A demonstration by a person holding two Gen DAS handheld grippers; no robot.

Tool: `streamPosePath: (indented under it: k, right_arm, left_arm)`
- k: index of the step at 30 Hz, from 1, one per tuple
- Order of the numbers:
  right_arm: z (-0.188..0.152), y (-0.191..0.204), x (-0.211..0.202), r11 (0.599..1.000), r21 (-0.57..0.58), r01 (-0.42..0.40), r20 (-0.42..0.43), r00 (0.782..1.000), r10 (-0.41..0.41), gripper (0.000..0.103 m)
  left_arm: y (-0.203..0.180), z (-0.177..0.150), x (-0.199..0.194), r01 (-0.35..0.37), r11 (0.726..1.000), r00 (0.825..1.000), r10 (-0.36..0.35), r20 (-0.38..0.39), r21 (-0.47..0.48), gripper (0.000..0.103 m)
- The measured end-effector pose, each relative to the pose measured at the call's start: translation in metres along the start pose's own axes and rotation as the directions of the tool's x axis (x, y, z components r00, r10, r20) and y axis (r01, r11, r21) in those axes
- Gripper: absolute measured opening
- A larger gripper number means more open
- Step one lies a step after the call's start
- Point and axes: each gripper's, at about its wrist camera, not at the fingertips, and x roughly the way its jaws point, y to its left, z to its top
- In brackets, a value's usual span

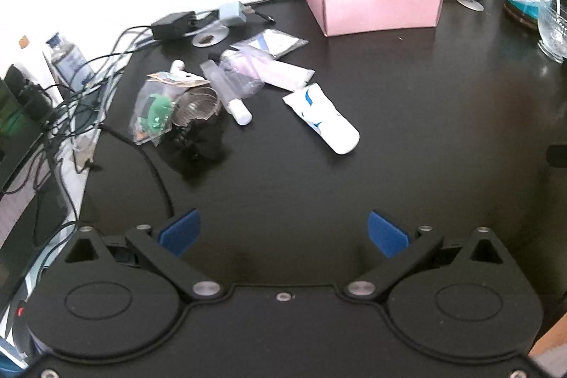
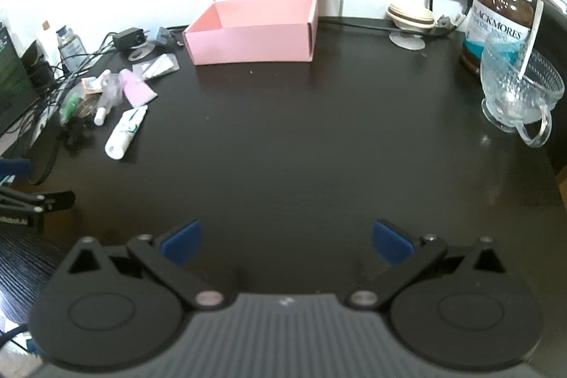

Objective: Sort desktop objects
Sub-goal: 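Move the left gripper toward the white-and-blue cream tube on the desk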

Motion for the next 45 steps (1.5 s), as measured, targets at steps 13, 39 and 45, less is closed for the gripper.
streamPosePath:
  k: [13,39,45]
  right_arm:
    - [0.011,0.019,-0.006,0.998,-0.056,0.004,0.020,1.000,-0.002,0.102]
    - [0.010,0.033,-0.010,0.999,-0.045,0.000,0.041,0.999,0.002,0.102]
    - [0.010,0.037,-0.009,0.999,-0.051,-0.003,0.039,0.999,0.005,0.102]
  left_arm:
    - [0.001,0.005,0.004,0.075,0.997,0.997,-0.075,0.020,-0.006,0.101]
    - [0.002,0.004,0.002,0.018,0.999,0.999,-0.019,0.034,0.032,0.089]
    - [0.004,0.003,-0.002,0.030,0.999,0.998,-0.031,0.054,0.027,0.089]
